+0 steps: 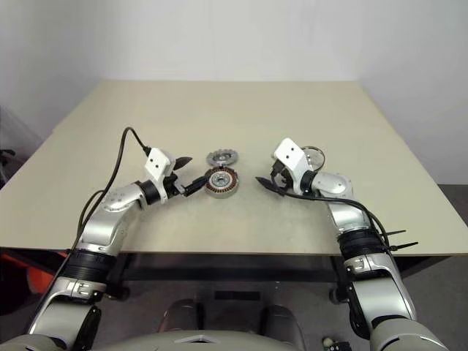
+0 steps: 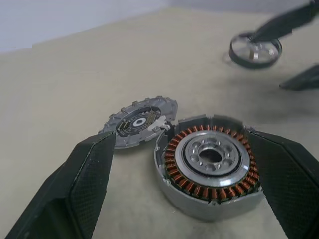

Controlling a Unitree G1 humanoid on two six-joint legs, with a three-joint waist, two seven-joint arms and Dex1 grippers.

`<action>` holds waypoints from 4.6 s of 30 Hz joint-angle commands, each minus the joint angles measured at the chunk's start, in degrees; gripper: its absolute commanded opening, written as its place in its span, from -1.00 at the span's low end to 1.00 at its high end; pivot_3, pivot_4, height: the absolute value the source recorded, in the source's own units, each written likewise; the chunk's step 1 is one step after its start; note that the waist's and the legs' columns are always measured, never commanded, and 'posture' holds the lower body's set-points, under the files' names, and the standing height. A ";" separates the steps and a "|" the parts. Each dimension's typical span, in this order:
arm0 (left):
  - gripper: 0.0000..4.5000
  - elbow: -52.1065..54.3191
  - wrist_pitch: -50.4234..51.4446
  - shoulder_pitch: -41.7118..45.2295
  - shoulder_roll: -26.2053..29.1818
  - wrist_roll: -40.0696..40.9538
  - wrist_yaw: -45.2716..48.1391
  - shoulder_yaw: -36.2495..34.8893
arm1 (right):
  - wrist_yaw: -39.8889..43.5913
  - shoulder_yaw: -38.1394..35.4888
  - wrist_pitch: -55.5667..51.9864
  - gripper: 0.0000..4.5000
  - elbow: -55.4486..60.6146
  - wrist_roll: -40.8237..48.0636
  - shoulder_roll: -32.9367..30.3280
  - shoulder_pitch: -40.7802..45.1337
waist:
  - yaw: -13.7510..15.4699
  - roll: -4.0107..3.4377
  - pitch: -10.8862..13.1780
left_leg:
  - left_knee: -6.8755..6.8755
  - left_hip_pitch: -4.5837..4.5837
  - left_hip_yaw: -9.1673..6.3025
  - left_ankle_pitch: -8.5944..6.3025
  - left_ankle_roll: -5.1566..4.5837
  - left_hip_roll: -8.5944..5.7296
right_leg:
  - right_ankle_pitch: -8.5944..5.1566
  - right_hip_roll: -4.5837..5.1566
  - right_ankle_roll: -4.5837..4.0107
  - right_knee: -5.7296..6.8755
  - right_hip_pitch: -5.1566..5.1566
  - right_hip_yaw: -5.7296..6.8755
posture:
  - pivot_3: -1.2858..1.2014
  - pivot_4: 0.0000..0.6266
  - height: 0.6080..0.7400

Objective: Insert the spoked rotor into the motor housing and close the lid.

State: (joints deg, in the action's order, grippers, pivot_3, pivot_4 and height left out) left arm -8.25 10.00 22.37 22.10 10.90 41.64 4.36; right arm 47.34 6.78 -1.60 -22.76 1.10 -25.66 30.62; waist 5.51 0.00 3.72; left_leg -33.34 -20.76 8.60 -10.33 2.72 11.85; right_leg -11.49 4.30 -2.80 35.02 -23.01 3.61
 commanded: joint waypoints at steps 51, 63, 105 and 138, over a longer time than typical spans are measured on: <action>0.12 -65.74 -55.72 47.91 -1.81 -36.12 26.58 23.22 | -14.66 -8.37 -9.63 0.93 27.62 3.62 -2.01 -15.63 | 3.43 0.02 0.01 | 0.02 0.02 -0.02 0.03 0.05 -0.03 | 0.00 0.17 0.02 0.09 -0.01 -0.02 | 0.03 -1.00 1.00; 0.12 -66.53 -56.98 47.38 -2.75 -38.62 28.97 24.38 | -16.19 -8.20 -9.97 0.93 28.24 3.91 -1.89 -16.06 | 3.48 0.02 0.01 | 0.02 0.01 -0.03 0.03 0.04 -0.02 | 0.01 0.19 0.02 0.10 -0.01 -0.02 | 0.03 -1.00 1.00; -0.99 -67.20 -59.65 54.14 -6.14 -42.80 22.28 25.20 | -19.52 -9.49 -9.87 0.93 28.70 3.93 -1.37 -16.14 | 3.65 0.05 0.03 | 0.05 -0.04 -0.04 0.04 0.01 -0.07 | 0.01 0.31 0.05 0.05 0.01 0.01 | 0.03 -1.00 1.00; -0.05 -69.14 -61.11 54.28 -16.06 -49.42 16.25 32.50 | -25.10 -12.45 -14.50 0.93 38.56 3.36 -1.51 -23.50 | 3.73 0.05 0.03 | 0.06 -0.13 -0.04 -0.02 -0.10 -0.08 | 0.02 0.33 0.10 -0.12 0.01 0.06 | 0.03 -1.00 1.00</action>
State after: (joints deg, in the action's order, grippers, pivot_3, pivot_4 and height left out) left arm -77.88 -51.54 76.20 5.40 -38.27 58.77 36.71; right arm 22.68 -3.87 -16.29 12.59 4.23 -26.72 6.24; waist 9.24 0.05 3.74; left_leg -33.28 -20.89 8.57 -10.35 2.62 11.78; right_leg -11.47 4.63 -2.69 34.91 -23.01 3.67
